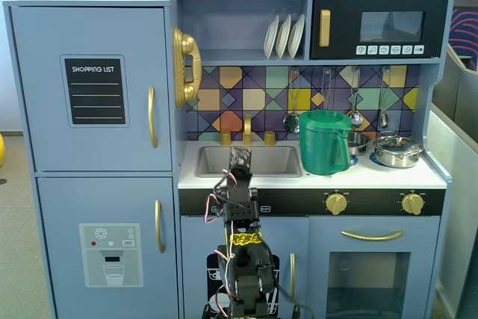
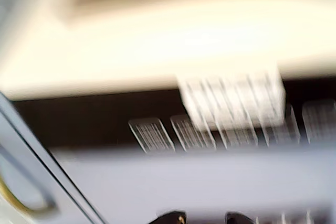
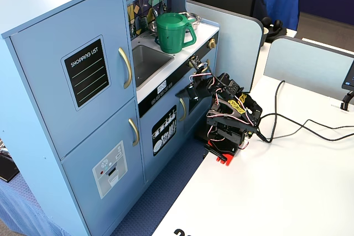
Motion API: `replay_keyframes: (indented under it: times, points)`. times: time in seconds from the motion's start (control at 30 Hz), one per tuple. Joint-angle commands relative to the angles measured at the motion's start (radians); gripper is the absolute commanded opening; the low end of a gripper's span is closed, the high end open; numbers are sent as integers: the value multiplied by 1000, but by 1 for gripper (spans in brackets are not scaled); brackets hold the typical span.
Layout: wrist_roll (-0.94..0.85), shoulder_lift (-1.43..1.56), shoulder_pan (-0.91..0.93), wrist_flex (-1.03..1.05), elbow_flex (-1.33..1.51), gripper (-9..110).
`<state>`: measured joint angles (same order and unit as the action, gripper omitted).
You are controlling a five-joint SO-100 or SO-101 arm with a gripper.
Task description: Open the left cabinet door
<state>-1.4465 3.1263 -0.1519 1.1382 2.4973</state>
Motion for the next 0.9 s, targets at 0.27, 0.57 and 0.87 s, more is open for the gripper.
replay_keyframes:
  times: [0.27, 0.57, 0.87]
  points:
    - [-380, -278, -264, -621, -218, 5]
    - [-383, -445, -430, -957, -242, 26]
    - [-453, -551, -489, -1065, -299, 23]
